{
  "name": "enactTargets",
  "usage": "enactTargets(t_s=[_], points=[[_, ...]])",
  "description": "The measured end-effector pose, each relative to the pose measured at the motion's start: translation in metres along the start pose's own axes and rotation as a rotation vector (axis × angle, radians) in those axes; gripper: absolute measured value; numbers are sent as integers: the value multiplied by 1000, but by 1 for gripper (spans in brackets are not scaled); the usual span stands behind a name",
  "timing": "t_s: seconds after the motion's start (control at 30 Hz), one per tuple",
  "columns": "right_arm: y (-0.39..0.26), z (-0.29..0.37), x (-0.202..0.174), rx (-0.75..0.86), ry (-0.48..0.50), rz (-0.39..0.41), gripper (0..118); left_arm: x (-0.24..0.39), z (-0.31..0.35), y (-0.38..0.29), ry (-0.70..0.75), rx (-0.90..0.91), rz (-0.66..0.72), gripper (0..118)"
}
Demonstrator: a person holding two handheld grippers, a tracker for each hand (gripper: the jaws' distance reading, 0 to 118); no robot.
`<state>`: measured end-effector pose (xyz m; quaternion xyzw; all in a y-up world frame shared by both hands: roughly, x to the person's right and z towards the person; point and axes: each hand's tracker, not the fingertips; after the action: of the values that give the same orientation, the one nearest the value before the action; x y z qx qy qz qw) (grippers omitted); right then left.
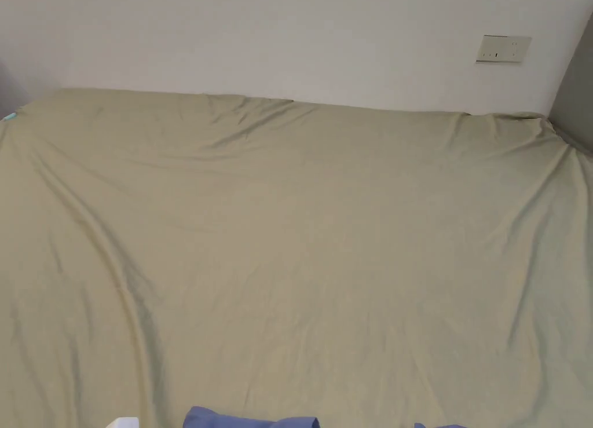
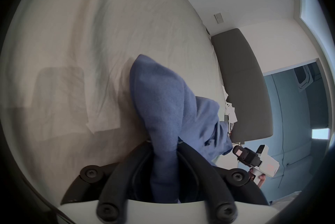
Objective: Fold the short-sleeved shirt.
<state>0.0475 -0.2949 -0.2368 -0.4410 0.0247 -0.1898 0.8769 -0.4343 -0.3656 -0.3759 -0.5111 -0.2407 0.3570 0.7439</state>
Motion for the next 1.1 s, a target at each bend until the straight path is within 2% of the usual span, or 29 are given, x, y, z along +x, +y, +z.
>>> enactTargets(t_s=[0.1, 0.17, 0.4, 0.47, 0.53, 0.67, 0.8, 0.93, 1.1], points=[[0, 2, 3, 6, -14, -1, 2, 9, 33, -12, -83, 51, 41, 10], [0, 3, 6, 12, -15, -8, 2, -8, 53, -15, -80, 68, 103, 9], [-3, 3, 10, 22, 20, -22, 3, -17, 120, -21, 259, 242, 153, 9], [-5, 3, 11, 24, 32, -30, 3, 2, 125, -24, 349, 244, 109, 9], [-7, 4, 11, 23, 41, -33, 3, 28, 119, -28, 377, 211, 38, 9], [-8, 5, 13, 30, 38, -16, 3, 94, 87, -31, 220, 157, -86, 9], [-9, 14, 21, 66, 48, -29, 3, 138, 19, -28, 175, 44, -230, 9], [-13, 28, 36, 98, 45, -66, 2, 157, -53, -35, 141, -95, -268, 9], [-23, 43, 63, 131, -16, -149, 2, 179, -117, -50, 140, -203, -282, 9]])
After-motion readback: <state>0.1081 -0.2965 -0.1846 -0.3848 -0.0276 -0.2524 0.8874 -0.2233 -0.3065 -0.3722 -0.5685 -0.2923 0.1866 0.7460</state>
